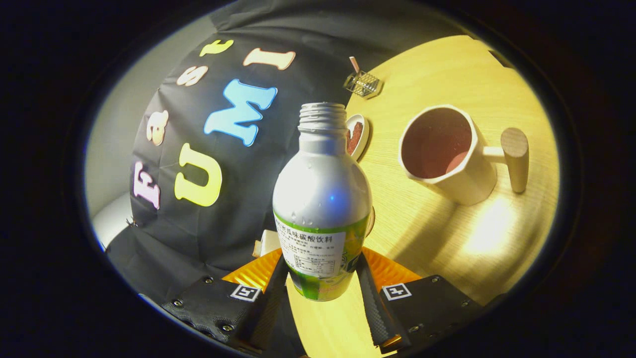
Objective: Take the bottle from table, then pour the juice into the cup, finally place the bottle on the coaster
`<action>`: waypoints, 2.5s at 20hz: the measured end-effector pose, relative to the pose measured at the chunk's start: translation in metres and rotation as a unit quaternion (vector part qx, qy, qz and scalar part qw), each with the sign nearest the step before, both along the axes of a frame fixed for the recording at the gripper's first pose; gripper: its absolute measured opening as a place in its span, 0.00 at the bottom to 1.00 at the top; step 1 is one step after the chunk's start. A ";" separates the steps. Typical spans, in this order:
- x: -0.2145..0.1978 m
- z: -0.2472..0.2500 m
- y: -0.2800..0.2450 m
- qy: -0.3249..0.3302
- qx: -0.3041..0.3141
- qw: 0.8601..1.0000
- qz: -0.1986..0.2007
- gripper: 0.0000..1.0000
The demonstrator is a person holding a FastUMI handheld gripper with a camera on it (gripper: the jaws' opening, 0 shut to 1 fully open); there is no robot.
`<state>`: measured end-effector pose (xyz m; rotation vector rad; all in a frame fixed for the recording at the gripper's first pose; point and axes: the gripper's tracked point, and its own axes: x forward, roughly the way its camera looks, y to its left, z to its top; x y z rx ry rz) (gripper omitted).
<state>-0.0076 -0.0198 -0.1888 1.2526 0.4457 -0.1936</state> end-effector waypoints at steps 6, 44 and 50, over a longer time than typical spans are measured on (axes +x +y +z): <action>0.006 -0.007 0.003 0.014 0.057 0.998 -0.002 0.74; 0.005 0.009 0.006 0.054 0.339 0.937 -0.059 0.74; 0.005 0.014 0.006 0.061 0.359 0.929 -0.058 0.74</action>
